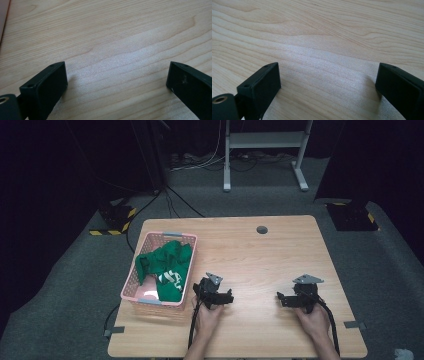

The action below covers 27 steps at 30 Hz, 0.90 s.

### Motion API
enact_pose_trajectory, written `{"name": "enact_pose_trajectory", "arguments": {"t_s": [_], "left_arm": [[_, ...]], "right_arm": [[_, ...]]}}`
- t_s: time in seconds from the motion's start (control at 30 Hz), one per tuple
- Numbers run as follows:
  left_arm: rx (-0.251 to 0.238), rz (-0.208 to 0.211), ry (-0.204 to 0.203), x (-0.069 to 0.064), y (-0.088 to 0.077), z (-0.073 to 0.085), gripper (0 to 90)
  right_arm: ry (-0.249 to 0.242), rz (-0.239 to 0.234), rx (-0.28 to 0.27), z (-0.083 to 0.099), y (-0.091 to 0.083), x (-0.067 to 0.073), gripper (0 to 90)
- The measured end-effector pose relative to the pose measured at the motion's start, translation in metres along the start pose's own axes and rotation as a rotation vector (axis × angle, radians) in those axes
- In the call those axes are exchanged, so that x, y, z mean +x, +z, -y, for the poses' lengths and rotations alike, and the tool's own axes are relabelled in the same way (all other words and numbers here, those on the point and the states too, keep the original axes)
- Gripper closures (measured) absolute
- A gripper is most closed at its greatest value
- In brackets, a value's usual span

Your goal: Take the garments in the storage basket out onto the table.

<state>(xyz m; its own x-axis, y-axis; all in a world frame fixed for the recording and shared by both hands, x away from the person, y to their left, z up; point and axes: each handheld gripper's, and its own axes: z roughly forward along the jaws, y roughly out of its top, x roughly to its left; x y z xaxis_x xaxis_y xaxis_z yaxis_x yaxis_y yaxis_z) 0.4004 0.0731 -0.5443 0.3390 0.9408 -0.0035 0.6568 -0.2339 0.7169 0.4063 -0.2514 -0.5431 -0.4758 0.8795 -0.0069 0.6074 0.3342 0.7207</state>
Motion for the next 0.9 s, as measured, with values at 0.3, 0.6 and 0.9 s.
{"name": "enact_pose_trajectory", "arguments": {"t_s": [0.3,0.6,0.9], "left_arm": [[0.006,0.007,0.007,-0.0006,0.0005,0.0000,0.4],[0.009,0.004,0.005,-0.0013,0.0002,-0.0001,0.3],[-0.010,0.046,-0.042,0.0016,-0.0080,-0.0026,0.6]], "right_arm": [[0.002,0.000,0.000,0.0000,0.0000,0.0001,6.0],[0.002,0.000,0.001,-0.0001,0.0000,0.0001,5.8],[0.006,0.004,0.004,-0.0001,0.0001,-0.0002,4.9]]}}
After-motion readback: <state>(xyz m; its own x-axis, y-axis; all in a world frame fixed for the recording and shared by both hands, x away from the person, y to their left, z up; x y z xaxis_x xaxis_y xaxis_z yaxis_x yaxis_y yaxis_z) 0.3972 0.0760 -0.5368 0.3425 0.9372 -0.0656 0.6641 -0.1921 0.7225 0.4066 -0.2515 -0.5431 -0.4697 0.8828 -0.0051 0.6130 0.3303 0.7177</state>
